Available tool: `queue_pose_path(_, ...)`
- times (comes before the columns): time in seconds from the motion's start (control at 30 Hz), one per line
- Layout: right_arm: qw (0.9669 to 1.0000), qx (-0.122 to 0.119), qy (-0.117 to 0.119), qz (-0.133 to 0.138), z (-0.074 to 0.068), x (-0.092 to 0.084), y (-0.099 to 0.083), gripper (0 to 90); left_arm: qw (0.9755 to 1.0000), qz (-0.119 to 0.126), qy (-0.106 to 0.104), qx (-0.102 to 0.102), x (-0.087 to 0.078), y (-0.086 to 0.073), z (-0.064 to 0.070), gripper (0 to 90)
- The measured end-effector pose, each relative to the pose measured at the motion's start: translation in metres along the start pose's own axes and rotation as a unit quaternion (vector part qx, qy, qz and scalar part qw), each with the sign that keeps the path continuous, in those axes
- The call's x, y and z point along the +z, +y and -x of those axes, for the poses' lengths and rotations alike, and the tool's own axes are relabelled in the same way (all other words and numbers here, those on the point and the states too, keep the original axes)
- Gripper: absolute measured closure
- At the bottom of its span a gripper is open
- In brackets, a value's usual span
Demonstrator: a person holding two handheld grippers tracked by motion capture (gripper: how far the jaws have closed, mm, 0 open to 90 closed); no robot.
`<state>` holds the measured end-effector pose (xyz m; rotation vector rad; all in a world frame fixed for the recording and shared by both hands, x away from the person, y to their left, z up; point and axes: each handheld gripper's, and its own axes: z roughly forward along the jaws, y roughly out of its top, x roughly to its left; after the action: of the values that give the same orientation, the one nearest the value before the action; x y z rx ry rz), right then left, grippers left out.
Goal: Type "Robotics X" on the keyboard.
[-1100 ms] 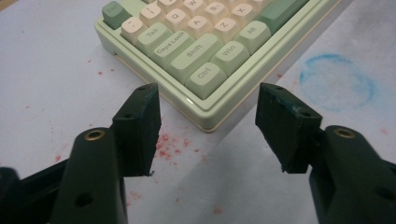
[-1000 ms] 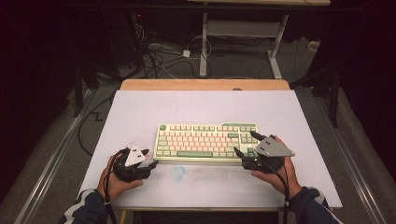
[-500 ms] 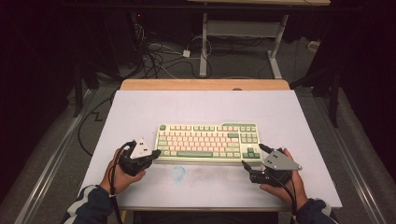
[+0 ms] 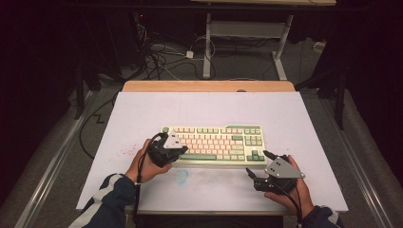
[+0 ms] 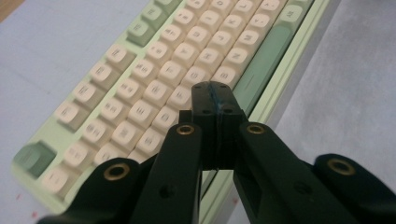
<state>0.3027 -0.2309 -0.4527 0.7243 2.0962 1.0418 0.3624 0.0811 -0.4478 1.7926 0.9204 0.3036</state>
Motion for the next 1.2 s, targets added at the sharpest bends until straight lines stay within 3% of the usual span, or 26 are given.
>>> queue_pose_path(0.23, 0.9999, -0.011, 0.001, -0.006, -0.003, 0.001, 0.000, 20.5, 0.9998, -0.017, -0.003, 0.014, 0.027, 0.001, 0.010, 87.1)
queue_pose_path(0.5, 0.9997, -0.022, 0.009, -0.012, -0.006, 0.005, 0.000, 20.6, 0.9993, -0.028, 0.004, 0.026, 0.042, -0.001, 0.012, 87.1)
queue_pose_path(0.77, 0.9996, -0.019, 0.012, -0.014, -0.007, 0.004, 0.000, 20.6, 0.9994, -0.025, 0.007, 0.022, 0.043, -0.001, 0.010, 87.1)
queue_pose_path(0.97, 0.9993, -0.024, 0.009, -0.027, -0.008, 0.007, -0.001, 20.7, 0.9985, -0.029, 0.015, 0.044, 0.046, -0.005, 0.014, 87.0)
queue_pose_path(1.2, 0.9993, -0.023, 0.006, -0.028, -0.007, 0.006, -0.001, 21.1, 0.9986, -0.001, 0.017, 0.049, 0.036, 0.000, 0.014, 82.6)
